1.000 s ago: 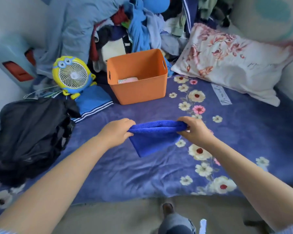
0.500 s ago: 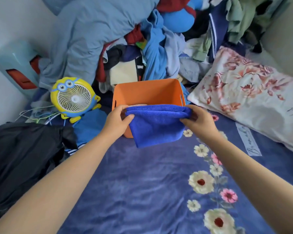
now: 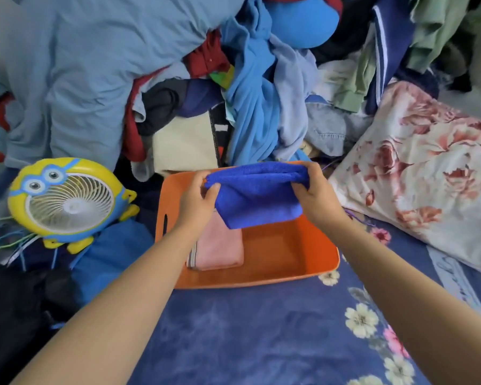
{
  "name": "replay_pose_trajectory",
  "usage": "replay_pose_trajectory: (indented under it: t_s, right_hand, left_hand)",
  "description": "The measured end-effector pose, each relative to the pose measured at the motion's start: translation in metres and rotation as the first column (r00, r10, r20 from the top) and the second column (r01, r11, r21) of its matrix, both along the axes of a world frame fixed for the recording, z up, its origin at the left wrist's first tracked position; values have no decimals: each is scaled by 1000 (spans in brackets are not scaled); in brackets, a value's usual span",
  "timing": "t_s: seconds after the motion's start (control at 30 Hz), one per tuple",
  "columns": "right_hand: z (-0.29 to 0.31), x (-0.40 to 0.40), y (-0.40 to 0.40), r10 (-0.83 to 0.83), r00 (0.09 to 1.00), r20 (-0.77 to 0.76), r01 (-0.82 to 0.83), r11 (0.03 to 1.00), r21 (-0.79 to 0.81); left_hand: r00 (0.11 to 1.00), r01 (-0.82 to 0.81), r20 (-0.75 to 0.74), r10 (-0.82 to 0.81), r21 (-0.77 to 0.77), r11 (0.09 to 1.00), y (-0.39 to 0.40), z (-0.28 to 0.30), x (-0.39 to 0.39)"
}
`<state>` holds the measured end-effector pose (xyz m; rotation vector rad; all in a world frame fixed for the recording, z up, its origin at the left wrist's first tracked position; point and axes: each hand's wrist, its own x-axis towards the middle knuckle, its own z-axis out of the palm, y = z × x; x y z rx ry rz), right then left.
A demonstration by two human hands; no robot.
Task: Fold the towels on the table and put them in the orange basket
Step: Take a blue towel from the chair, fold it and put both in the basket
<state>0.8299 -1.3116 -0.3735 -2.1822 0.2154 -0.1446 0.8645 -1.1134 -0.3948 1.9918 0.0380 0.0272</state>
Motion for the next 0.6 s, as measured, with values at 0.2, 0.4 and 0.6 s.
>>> replay_pose_trajectory:
  t_s: [0.2,0.4,0.6]
  right_hand:
    - [-78,56,-3,-50,919,-392,-21,984,-175]
    - [-144,83,-6,-100,674,-732,-175,941,-290]
    - [-195,105,-15,-191,687,-701,-92,934,-345]
  left_hand:
    - [912,137,-406,-56,173,975,-19,-91,51]
    - [706,335,-701,-105,199,921,-40,-161,75]
    - [762,359,-647,-38,372,856,-65,-204,99]
